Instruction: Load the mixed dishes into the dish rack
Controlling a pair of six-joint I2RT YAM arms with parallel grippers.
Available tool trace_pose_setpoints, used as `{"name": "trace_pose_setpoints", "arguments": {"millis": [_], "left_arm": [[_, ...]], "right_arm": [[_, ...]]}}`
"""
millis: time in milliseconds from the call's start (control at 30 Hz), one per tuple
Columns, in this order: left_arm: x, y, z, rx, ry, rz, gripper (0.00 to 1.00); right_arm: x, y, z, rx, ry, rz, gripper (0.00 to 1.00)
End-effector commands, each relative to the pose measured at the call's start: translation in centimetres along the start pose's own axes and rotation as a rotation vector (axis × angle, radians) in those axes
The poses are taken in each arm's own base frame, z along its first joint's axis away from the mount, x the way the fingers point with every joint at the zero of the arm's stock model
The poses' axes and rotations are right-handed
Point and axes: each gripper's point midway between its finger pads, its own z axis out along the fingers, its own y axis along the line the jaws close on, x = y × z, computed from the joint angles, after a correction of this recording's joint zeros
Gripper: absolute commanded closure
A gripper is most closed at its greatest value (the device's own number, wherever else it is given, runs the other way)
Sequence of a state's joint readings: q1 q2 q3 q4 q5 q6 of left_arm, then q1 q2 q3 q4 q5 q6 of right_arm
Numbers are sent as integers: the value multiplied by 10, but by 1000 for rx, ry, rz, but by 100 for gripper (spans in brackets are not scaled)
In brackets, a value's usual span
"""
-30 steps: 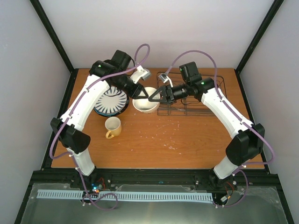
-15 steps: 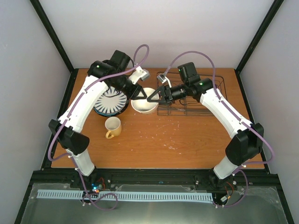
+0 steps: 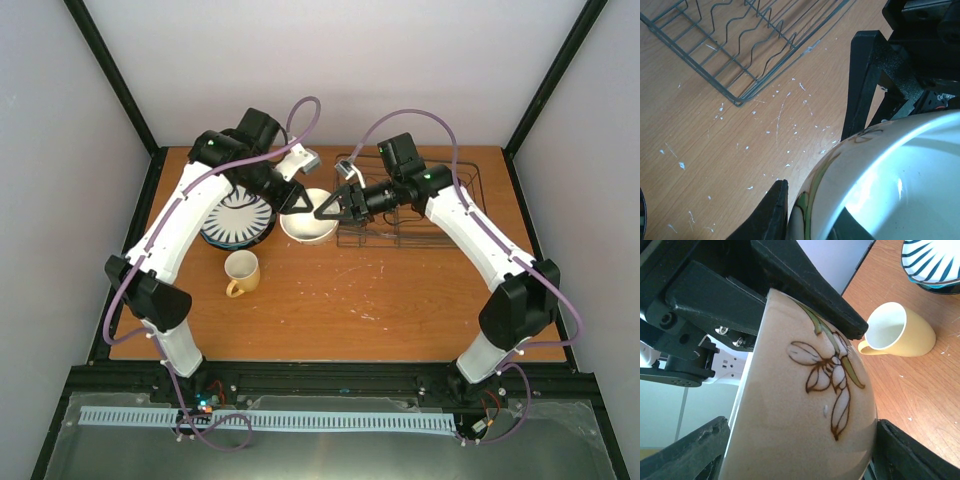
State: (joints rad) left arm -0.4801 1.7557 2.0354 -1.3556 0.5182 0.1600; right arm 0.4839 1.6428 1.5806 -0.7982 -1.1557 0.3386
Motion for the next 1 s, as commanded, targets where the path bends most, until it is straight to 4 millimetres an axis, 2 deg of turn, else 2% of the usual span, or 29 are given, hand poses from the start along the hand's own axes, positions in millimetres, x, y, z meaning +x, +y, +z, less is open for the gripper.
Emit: {"name": "trace_pose_setpoints", "arguments": {"millis": [0,400,567,633,833,900,967], "left_arm": [[-90,-8,-26,16,-349,160,99],[-146,8,12,58,-431,236,99],[-165,12,27,70,-483,266,95],[-171,13,33,81,-501,270,91],[-181,17,49,112,-529,273,89],[-183,20,57,119,-531,265,81],[-186,21,62,130,-539,265,80]], "right_arm": [[28,5,8,-51,100,95,97],[12,-30,-28,25,-24,147,97],[6,-45,-47,55,-85,170,97],[7,-53,-52,68,-97,183,97],[12,-76,-64,105,-129,221,97],[15,-82,-64,114,-130,228,97],[15,-90,-70,131,-147,241,97]]}}
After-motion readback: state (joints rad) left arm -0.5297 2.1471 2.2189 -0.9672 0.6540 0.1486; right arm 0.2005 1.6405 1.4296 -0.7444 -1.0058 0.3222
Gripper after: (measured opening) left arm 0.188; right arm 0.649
